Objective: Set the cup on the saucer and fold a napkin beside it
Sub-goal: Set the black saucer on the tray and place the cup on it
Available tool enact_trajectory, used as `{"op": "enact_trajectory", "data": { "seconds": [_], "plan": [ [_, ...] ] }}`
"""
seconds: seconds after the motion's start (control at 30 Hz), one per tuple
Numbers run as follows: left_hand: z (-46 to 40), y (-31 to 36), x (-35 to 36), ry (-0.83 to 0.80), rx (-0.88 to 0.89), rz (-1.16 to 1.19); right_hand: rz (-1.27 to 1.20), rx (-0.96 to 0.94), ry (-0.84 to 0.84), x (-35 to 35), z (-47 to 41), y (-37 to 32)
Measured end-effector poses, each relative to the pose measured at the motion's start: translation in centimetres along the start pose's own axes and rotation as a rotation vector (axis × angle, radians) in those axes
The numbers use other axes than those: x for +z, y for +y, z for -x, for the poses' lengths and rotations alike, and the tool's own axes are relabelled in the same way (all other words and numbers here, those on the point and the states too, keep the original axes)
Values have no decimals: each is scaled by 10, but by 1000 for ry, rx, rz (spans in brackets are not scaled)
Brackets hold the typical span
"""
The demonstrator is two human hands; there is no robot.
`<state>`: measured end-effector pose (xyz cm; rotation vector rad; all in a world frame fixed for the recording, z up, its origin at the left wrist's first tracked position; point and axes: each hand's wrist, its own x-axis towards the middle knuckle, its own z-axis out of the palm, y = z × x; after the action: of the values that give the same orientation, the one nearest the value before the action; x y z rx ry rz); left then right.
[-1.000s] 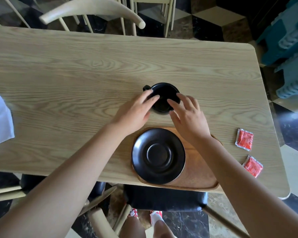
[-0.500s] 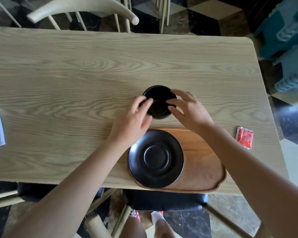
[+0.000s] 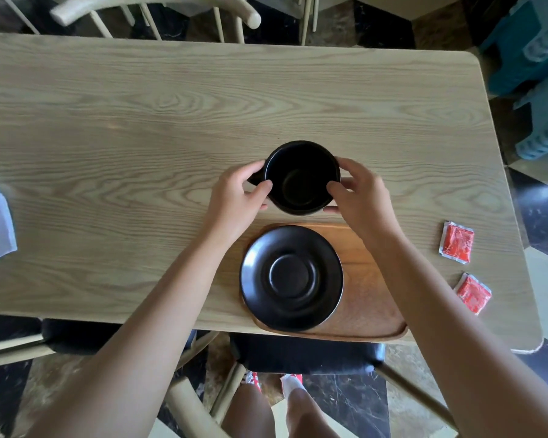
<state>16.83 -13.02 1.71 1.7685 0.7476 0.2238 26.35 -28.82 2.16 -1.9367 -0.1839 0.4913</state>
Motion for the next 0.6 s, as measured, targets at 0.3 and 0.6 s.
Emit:
{"op": "enact_trajectory", "data": {
  "seconds": [0.3, 0.6],
  "plan": [
    [100, -17, -16, -10, 14, -139, -101, 119, -102, 0, 93, 16],
    [122, -31, -14, -26, 38, -112, -61, 163, -112, 3, 115, 35]
  ]
}}
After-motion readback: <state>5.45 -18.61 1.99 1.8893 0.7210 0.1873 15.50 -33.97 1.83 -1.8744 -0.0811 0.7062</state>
